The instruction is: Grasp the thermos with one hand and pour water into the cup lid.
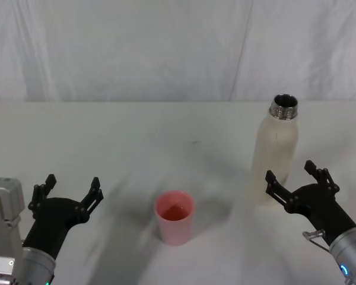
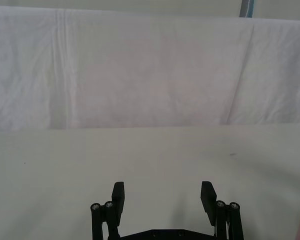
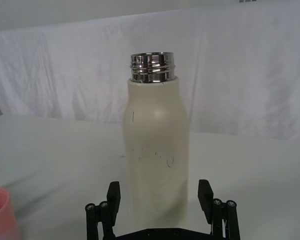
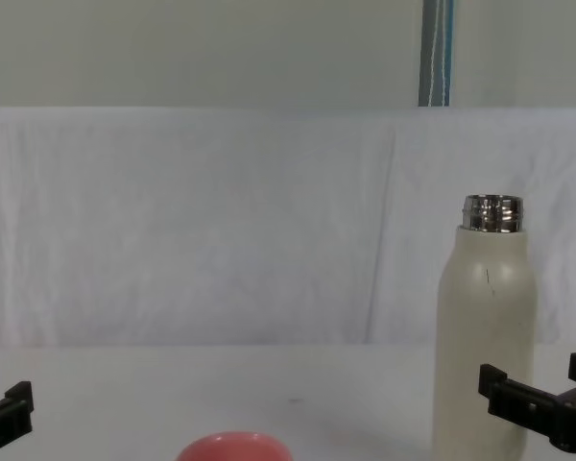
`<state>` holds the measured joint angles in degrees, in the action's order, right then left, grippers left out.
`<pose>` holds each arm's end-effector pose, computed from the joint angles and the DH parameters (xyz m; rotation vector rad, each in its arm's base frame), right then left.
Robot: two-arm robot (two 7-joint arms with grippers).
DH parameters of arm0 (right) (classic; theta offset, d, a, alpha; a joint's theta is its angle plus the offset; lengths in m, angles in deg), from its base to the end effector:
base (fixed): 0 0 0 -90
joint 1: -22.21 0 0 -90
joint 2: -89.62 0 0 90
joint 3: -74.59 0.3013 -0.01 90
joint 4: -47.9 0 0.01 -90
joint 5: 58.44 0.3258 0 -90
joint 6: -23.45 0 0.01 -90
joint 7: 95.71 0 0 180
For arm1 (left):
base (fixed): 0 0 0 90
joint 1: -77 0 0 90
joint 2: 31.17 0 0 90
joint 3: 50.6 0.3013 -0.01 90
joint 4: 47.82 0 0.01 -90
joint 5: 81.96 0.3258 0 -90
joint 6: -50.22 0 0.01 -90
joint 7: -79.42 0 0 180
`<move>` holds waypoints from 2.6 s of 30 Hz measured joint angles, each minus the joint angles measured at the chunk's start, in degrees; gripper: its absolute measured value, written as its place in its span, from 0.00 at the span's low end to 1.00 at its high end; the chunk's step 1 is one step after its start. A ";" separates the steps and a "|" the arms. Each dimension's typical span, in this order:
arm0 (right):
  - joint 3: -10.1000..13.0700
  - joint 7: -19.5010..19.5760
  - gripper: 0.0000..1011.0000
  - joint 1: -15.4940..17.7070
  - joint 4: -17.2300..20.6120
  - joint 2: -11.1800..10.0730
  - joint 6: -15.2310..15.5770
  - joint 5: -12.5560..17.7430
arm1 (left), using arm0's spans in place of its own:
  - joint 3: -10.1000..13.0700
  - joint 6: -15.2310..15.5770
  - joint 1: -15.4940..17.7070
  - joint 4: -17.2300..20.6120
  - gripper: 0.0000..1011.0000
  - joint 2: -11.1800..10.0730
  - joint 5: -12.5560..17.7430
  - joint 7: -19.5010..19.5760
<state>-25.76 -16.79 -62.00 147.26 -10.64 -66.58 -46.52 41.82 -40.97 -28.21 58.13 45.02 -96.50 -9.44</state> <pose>0.3091 0.0149 -0.2961 0.0610 0.0159 -1.1714 0.2670 0.0384 -0.2959 -0.0379 0.0140 1.4459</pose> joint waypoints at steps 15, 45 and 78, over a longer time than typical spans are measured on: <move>-1.12 -1.29 0.99 -2.61 -2.00 -0.65 0.61 1.13 | 0.00 0.00 0.00 0.00 0.99 0.00 0.00 0.00; -2.02 -0.86 0.99 -6.55 -8.07 0.08 0.56 2.19 | 0.00 0.00 0.00 0.00 0.99 0.00 0.00 0.00; -2.97 -1.61 0.99 -10.58 -12.58 0.98 0.00 2.75 | 0.00 0.00 0.00 0.00 0.99 0.00 0.00 0.00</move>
<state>-28.73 -18.40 -72.58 134.68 -9.66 -66.58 -43.77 41.82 -40.97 -28.22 58.13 45.02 -96.50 -9.44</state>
